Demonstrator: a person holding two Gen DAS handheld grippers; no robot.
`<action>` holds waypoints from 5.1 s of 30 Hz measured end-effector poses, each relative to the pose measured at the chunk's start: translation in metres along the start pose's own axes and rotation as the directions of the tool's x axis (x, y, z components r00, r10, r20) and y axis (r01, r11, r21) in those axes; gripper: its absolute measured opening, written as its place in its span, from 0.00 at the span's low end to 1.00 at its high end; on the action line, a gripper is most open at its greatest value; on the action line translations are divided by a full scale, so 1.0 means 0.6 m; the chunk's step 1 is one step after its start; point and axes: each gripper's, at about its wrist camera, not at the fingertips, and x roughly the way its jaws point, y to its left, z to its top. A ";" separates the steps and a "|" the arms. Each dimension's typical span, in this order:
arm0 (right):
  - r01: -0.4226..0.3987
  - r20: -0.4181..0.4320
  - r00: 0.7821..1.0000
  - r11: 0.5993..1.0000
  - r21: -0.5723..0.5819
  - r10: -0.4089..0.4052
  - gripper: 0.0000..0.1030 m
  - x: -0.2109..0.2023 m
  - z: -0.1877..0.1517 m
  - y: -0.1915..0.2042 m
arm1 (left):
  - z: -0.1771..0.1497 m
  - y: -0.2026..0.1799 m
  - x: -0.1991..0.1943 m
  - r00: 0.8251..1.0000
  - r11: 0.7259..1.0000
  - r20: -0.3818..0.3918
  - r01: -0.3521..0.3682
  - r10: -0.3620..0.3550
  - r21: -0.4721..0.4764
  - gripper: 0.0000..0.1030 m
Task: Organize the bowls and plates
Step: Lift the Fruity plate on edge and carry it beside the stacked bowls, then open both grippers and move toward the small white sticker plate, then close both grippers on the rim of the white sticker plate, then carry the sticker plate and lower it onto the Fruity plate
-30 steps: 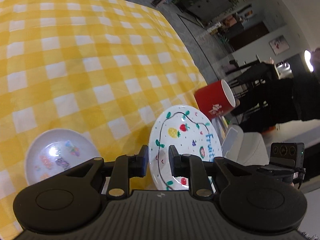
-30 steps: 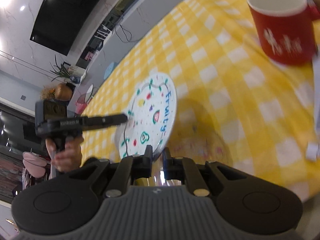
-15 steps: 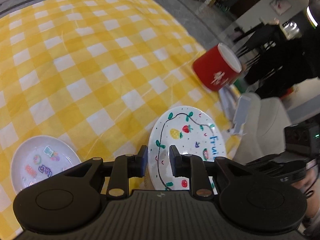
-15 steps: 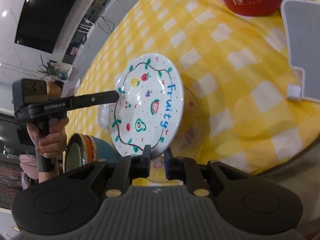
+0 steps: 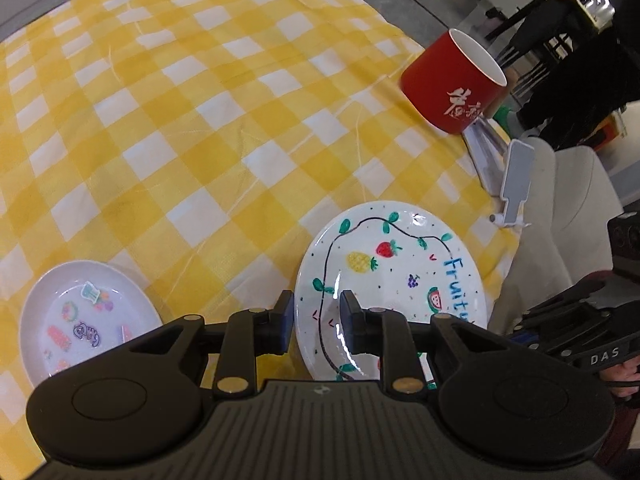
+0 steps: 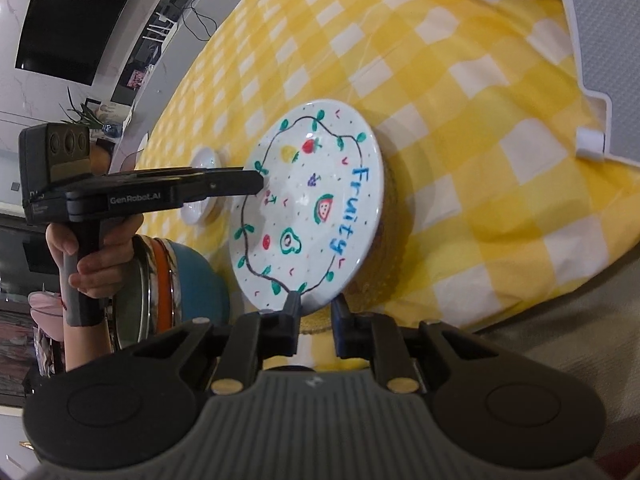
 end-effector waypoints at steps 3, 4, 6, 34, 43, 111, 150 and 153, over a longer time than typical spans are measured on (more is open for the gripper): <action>-0.001 0.001 1.000 1.000 0.006 0.001 0.15 -0.003 0.004 -0.002 | 0.000 -0.010 0.002 1.000 0.999 -0.010 -0.027 0.027 0.026 0.26; 0.002 0.004 1.000 1.000 0.002 -0.002 0.15 -0.003 0.003 -0.001 | 0.000 -0.013 0.003 0.999 0.999 -0.010 -0.036 0.036 0.032 0.26; 0.007 0.012 1.000 1.000 -0.003 -0.007 0.15 -0.003 0.005 0.000 | 0.000 -0.014 0.006 0.999 0.998 -0.013 -0.045 0.046 0.034 0.26; -0.056 -0.002 0.998 0.992 0.117 0.056 0.08 -0.005 0.002 -0.029 | -0.002 -0.020 0.008 0.997 0.996 -0.005 -0.073 0.074 0.041 0.29; 0.072 0.090 0.994 0.997 -0.036 -0.068 0.37 -0.023 -0.007 0.015 | -0.003 -0.049 -0.020 0.982 0.980 0.072 -0.182 0.177 0.078 0.30; 0.088 0.309 0.946 0.844 -0.529 0.095 0.02 -0.006 0.135 0.220 | -0.064 -0.061 -0.175 0.743 0.810 0.325 -0.516 0.585 -0.279 0.05; 0.161 0.226 0.969 0.943 -0.291 -0.096 0.02 -0.066 0.046 0.055 | -0.084 -0.164 -0.017 0.864 0.866 0.126 -0.460 0.488 -0.198 0.08; 0.162 0.211 0.972 0.950 -0.268 -0.106 0.03 -0.059 0.053 0.049 | -0.082 -0.167 -0.016 0.860 0.864 0.129 -0.469 0.494 -0.185 0.08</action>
